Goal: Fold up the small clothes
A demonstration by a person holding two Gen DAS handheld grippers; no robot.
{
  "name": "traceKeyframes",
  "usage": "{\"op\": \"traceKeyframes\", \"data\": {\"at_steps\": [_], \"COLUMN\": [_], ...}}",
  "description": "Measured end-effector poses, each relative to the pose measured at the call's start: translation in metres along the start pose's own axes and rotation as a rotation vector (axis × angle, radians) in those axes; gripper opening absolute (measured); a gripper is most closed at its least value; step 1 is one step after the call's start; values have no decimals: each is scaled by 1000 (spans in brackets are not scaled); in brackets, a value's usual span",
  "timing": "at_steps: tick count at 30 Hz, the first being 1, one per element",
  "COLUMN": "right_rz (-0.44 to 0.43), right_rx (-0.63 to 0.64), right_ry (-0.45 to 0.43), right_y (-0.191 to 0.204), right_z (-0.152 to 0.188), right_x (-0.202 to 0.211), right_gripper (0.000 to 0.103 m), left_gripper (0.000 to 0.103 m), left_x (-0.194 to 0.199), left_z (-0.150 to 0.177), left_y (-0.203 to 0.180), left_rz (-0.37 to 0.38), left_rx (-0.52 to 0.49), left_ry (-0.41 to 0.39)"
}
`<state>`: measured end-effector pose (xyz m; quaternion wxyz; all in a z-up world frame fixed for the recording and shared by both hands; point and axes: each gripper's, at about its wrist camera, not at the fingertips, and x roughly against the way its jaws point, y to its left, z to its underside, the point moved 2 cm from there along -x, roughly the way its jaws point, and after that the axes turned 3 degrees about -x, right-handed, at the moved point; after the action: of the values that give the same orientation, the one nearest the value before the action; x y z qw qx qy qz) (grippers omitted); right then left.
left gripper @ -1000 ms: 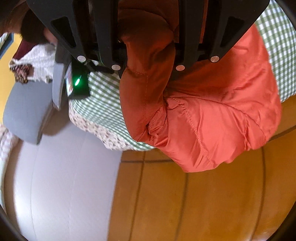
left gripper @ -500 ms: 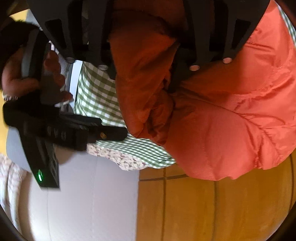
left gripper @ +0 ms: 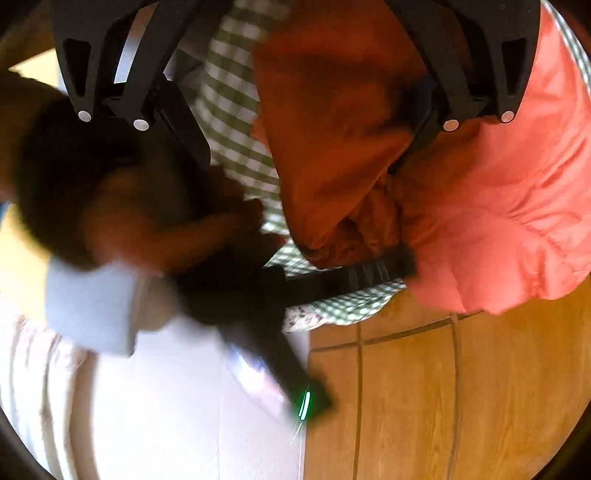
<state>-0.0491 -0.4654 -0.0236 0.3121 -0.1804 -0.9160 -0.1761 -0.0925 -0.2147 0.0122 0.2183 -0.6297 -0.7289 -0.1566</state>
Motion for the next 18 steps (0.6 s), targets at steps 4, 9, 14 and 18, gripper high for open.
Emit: {"op": "traceKeyframes", "data": {"at_steps": [4,9,14,18], "right_rz": [7,-20,-30,-40], "right_rx": [-89,-155,-164,-219], "right_ry": [36,52,-11,-97], "right_y": [-25,-37,-39,-52], "right_z": [18,37,34,35], "right_x": [-16,-21,14,48], "right_gripper": [101,101,101,101], "left_gripper": [93,98,98,98], "left_x": [52,104,107,99], "left_z": [4,13,40,63], "left_y": [21,93,167,198], "left_rz": [23,-216,-425,-392], "left_rx": [76,299,558,680], "left_ry": [-92,-264,-265,-263]}}
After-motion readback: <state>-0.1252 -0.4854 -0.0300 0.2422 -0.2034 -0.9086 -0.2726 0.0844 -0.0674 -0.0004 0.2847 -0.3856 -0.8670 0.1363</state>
